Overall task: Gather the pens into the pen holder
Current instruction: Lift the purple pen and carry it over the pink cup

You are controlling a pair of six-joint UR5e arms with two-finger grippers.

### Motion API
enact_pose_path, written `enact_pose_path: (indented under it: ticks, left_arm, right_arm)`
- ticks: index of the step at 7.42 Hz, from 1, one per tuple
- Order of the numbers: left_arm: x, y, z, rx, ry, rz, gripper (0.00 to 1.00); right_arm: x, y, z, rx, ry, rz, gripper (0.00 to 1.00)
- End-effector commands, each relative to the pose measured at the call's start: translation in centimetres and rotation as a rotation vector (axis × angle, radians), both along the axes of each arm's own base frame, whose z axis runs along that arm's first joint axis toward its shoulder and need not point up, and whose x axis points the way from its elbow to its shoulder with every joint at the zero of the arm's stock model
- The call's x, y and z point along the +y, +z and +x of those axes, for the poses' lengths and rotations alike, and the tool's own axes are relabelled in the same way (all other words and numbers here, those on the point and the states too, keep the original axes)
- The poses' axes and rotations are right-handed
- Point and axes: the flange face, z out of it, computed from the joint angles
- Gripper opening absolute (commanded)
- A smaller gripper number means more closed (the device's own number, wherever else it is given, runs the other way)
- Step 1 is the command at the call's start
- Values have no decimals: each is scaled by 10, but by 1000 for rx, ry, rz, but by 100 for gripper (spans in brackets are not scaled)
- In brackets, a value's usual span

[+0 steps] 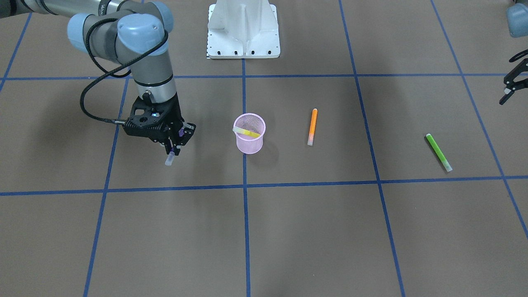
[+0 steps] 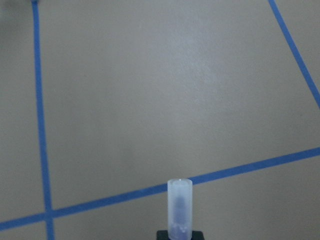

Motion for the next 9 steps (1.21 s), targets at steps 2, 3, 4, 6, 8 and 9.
enact_pose_path:
  ticks: [2,3,4,6,8,9]
  left_arm:
    - [-2,17,3,-5,7,-28,100]
    - [-3,16,6,-5,13,-27,100]
    - [-3,18,6,-6,14,-31,100]
    - [-4,23,7,-8,16,-38,100]
    - [-4,23,7,-8,16,-38,100]
    - [-4,23,7,-8,16,-38,100]
  right_arm:
    - [39,-72,-45,-123,226,52,0]
    - [51,-77,-59,-124,252,76,0]
    - [69,-74,-76,-107,251,102,0]
    - [84,-69,-92,-87,245,120,15]
    - [92,-53,-112,-23,241,155,97]
    - [92,-56,-110,-26,236,157,99]
